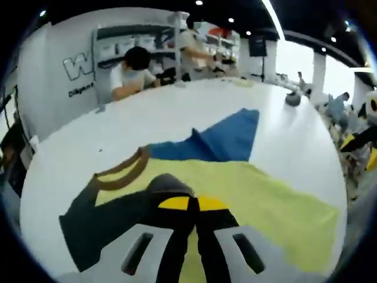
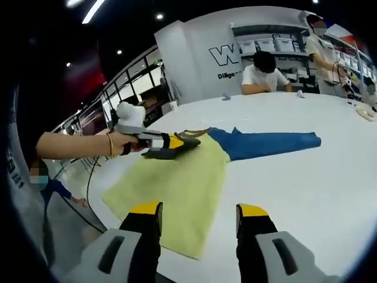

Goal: Fold the garment on the visible template until the final outline fits inside the template.

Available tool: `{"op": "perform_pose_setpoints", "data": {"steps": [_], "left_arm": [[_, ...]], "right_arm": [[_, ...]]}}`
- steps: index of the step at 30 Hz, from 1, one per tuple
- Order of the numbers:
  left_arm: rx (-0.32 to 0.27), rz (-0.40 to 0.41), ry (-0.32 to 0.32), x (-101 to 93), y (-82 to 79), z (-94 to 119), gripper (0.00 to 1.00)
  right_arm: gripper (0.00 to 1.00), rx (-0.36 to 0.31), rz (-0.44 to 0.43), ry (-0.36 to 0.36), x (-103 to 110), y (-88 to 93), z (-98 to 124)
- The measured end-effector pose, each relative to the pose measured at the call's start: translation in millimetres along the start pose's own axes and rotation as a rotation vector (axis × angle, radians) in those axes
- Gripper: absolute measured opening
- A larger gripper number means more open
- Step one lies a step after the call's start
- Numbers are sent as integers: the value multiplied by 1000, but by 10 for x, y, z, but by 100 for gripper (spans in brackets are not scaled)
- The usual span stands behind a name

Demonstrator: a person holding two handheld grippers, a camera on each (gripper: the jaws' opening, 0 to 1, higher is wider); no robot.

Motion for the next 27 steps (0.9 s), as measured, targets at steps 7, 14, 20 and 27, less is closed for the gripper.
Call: {"op": "perform_pose_setpoints", "data": {"steps": [7, 14, 20, 27], "left_arm": [[-27, -49, 86, -238, -80, 4, 11], [4, -38, 85, -277, -19, -44, 16], [50, -79, 14, -197, 151, 103, 19], [121, -24, -47, 48, 332, 55, 19]], "right_arm": [[48, 1, -24, 7, -16, 45, 13], [48, 6, -28, 7, 0, 33, 32], [48, 13, -28, 11, -30, 45, 30], [48, 16, -26, 6, -38, 49, 5]]}}
Point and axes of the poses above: the point that each gripper's makers call its tool centre point, and the gripper's own axes: z roughly backward along the fingers, x roughly to its left, y roughly out of its underside, the point moved 3 cm from there along z, roughly backward along the fingers, and after that the axes turned 3 degrees about -x, right-handed, at the moved point
